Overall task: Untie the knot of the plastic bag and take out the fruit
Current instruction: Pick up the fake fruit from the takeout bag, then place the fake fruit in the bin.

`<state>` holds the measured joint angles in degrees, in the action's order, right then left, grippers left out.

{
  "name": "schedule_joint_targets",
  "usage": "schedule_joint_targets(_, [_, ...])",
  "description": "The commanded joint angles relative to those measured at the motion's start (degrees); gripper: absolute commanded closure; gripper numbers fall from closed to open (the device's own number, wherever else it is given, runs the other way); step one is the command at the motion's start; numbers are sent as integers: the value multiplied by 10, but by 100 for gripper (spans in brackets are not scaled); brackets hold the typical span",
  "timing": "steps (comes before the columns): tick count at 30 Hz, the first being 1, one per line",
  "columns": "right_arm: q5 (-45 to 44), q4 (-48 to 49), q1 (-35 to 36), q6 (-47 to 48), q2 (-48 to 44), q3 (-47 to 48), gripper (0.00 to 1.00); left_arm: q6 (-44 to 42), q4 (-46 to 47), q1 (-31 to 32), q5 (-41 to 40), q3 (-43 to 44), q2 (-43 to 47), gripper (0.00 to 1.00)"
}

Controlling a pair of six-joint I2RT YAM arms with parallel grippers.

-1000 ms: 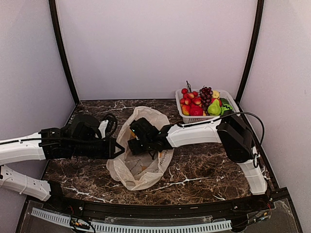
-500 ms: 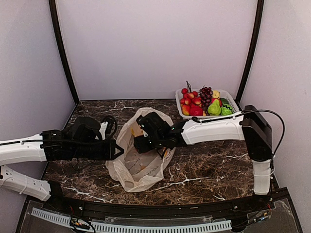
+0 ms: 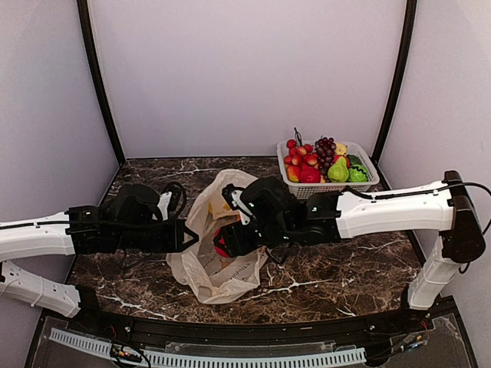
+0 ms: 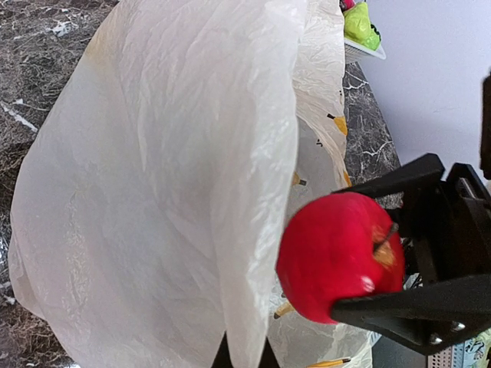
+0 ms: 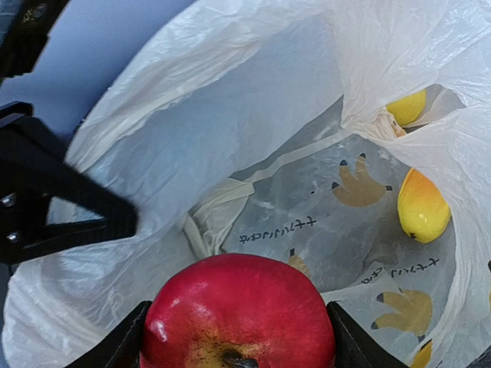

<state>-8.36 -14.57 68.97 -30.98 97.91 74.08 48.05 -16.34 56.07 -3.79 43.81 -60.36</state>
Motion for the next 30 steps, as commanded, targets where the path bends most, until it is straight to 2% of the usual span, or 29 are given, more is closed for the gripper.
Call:
schedule_joint_targets(1, [32, 19, 8, -31, -68, -31, 43, -2, 1, -9, 6, -8, -4, 99])
schedule_joint_targets(9, [9, 27, 6, -68, -182, -94, 42, -16, -15, -31, 19, -8, -7, 99])
schedule_joint_targets(12, [-19, 7, -7, -67, -212, -102, 41, -31, -33, -51, 36, 5, -7, 89])
schedule_joint_targets(13, [-32, -7, -17, -69, -225, -102, 41, -35, -45, -60, 45, 9, -4, 76])
schedule_joint_targets(14, [-42, -23, -27, -73, -236, -103, 41, -45, -50, -64, 60, 17, -3, 68])
schedule_joint_targets(16, [-60, -53, -49, -73, -264, -108, 41, -63, -75, -73, 77, 35, 5, 31])
schedule_joint_targets(18, [-82, -82, -73, -67, -292, -116, 41, -85, -114, -78, 77, 60, 15, 13])
schedule_joint_targets(20, [-91, -113, -97, -57, -314, -117, 41, -111, -163, -85, 74, 86, 24, 5])
schedule_joint_targets(22, [-91, -147, -126, -47, -328, -109, 41, -139, -207, -100, 77, 113, 34, 2])
schedule_joint_targets(26, [-74, -200, -190, -8, -326, -73, 40, -204, -297, -170, 113, 167, 28, 1])
schedule_joint_targets(30, [-75, -234, -241, 27, -290, -25, 39, -283, -330, -248, 113, 201, -3, 1])
